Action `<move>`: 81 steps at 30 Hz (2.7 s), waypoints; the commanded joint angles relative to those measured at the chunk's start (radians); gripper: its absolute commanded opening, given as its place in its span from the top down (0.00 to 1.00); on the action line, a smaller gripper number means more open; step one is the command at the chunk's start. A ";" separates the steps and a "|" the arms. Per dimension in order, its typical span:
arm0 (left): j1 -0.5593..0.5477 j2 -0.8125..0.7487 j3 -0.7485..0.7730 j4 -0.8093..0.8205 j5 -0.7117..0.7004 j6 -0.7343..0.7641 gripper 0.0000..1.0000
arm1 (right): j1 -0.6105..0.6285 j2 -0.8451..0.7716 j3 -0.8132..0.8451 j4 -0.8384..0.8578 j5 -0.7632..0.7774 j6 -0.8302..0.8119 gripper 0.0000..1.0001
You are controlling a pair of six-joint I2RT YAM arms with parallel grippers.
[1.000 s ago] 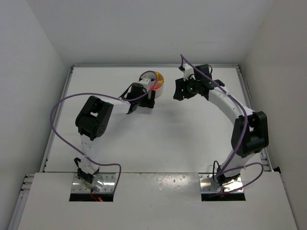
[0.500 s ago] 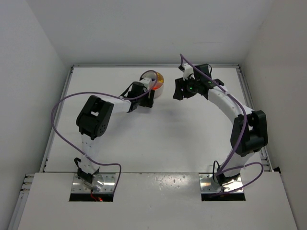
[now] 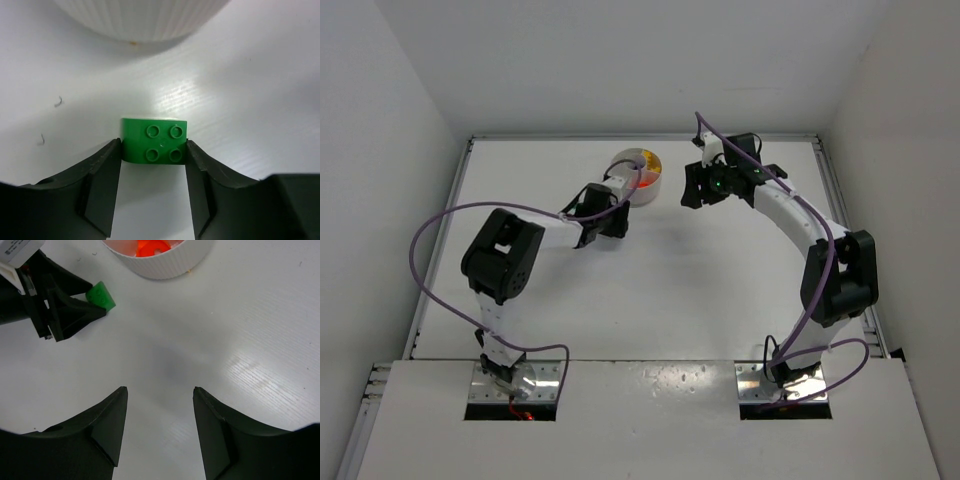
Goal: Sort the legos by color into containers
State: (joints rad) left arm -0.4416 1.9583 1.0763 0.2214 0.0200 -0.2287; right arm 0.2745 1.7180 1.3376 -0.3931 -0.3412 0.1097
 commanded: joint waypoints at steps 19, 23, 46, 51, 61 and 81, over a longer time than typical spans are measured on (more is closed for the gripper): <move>0.037 -0.342 -0.015 -0.177 -0.001 0.104 0.59 | -0.004 -0.037 0.025 0.026 -0.012 0.002 0.44; 0.056 -0.266 0.106 -0.177 -0.002 0.124 0.59 | -0.004 -0.037 0.025 0.026 -0.012 0.002 0.44; 0.213 -0.024 0.402 -0.292 -0.035 0.199 0.28 | -0.004 -0.037 0.006 0.036 -0.021 -0.007 0.44; 0.259 0.109 0.557 -0.425 -0.046 0.233 0.31 | -0.004 -0.037 0.006 0.036 -0.021 -0.007 0.44; 0.277 0.240 0.677 -0.554 0.021 0.391 0.32 | -0.004 -0.037 0.006 0.036 -0.021 -0.007 0.44; 0.305 0.303 0.698 -0.599 0.000 0.368 0.57 | -0.004 -0.018 0.025 0.026 -0.021 -0.007 0.44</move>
State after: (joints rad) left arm -0.1440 2.2627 1.7454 -0.3794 0.0189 0.1459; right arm 0.2745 1.7180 1.3373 -0.3904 -0.3454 0.1089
